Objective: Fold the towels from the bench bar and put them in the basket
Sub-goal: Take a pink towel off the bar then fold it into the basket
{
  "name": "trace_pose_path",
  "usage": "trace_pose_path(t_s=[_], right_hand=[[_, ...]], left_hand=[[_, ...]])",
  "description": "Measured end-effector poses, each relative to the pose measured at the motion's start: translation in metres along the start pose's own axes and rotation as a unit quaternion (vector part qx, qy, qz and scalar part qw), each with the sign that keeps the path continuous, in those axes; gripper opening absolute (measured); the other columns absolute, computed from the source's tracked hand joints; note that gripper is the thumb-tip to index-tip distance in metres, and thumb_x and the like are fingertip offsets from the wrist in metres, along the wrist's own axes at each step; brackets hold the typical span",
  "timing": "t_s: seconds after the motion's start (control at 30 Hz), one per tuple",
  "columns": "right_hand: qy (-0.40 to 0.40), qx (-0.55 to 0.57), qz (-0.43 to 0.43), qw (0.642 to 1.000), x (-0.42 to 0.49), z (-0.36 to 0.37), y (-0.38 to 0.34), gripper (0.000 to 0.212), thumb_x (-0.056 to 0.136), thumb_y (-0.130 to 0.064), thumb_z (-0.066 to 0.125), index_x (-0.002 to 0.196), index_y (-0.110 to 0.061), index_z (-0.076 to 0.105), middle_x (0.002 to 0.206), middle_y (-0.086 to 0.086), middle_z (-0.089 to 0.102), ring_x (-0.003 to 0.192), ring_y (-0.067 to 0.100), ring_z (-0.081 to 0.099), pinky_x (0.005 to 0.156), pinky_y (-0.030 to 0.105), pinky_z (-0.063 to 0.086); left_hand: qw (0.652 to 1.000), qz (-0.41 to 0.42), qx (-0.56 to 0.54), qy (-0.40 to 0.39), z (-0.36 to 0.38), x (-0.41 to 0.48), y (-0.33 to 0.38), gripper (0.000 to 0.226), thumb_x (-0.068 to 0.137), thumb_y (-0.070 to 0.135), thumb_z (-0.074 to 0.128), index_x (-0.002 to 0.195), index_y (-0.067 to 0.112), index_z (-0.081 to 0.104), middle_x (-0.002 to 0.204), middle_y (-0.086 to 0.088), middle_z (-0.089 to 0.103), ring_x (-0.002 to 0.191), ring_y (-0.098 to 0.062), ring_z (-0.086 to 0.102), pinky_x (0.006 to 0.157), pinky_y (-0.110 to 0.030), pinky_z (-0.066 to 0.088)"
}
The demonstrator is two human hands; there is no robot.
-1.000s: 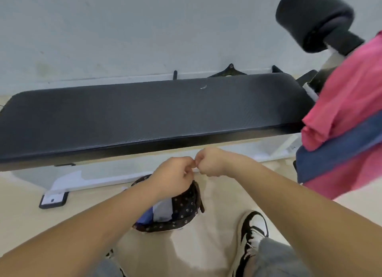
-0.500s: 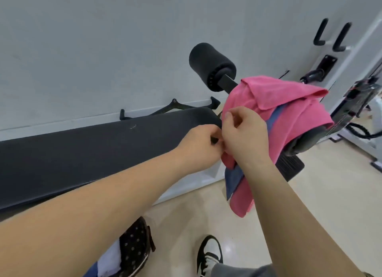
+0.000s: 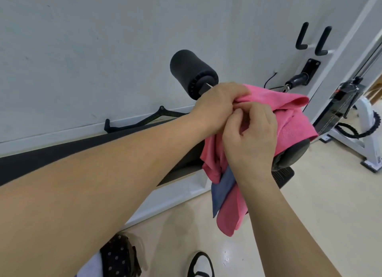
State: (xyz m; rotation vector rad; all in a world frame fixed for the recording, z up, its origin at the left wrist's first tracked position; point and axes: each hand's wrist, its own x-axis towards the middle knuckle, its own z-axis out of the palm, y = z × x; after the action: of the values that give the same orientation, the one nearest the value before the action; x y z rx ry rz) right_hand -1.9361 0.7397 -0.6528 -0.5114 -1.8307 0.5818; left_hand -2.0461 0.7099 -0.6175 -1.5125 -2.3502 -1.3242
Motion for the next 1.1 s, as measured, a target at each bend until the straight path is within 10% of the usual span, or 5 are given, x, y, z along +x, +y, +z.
trace_pose_path(t_s=[0.37, 0.53, 0.77, 1.1], right_hand=[[-0.08, -0.182, 0.003, 0.98, -0.009, 0.024, -0.015, 0.021, 0.084, -0.038, 0.063, 0.089, -0.018, 0.067, 0.094, 0.005, 0.058, 0.094, 0.032, 0.053, 0.078, 0.043, 0.042], [-0.244, 0.073, 0.105, 0.961, -0.031, 0.045, -0.061, 0.037, 0.085, -0.039, 0.076, 0.117, -0.026, 0.063, 0.107, -0.009, 0.062, 0.093, 0.009, 0.062, 0.078, 0.03, 0.052], [-0.501, 0.419, 0.217, 0.726, -0.071, 0.046, -0.143, 0.016, 0.093, -0.022, 0.062, 0.09, -0.011, 0.074, 0.082, 0.003, 0.069, 0.081, 0.02, 0.065, 0.086, 0.049, 0.054], [-0.515, 0.291, 0.16, 0.791, -0.115, 0.07, -0.164, 0.051, 0.106, -0.039, 0.048, 0.082, 0.006, 0.041, 0.073, 0.006, 0.038, 0.068, 0.018, 0.039, 0.066, 0.034, 0.039]], left_hand=[[0.853, -0.276, -0.246, 0.369, -0.136, -0.038, -0.03, 0.033, 0.087, 0.013, 0.031, 0.108, 0.016, 0.057, 0.109, -0.011, 0.068, 0.096, -0.033, 0.073, 0.079, -0.053, 0.064], [0.916, -0.212, -0.176, 0.291, -0.18, -0.079, -0.008, 0.022, 0.093, 0.013, 0.037, 0.093, 0.018, 0.058, 0.093, -0.017, 0.069, 0.077, -0.029, 0.074, 0.074, -0.045, 0.064], [0.982, -0.108, 0.026, 0.152, -0.207, -0.165, 0.004, 0.035, 0.103, 0.03, 0.051, 0.071, 0.017, 0.052, 0.06, 0.013, 0.049, 0.057, -0.005, 0.044, 0.056, -0.022, 0.037], [0.893, -0.325, -0.175, 0.257, -0.235, -0.267, -0.064, 0.043, 0.097, 0.049, 0.055, 0.103, 0.008, 0.066, 0.087, -0.008, 0.064, 0.079, -0.019, 0.056, 0.075, -0.042, 0.046]])
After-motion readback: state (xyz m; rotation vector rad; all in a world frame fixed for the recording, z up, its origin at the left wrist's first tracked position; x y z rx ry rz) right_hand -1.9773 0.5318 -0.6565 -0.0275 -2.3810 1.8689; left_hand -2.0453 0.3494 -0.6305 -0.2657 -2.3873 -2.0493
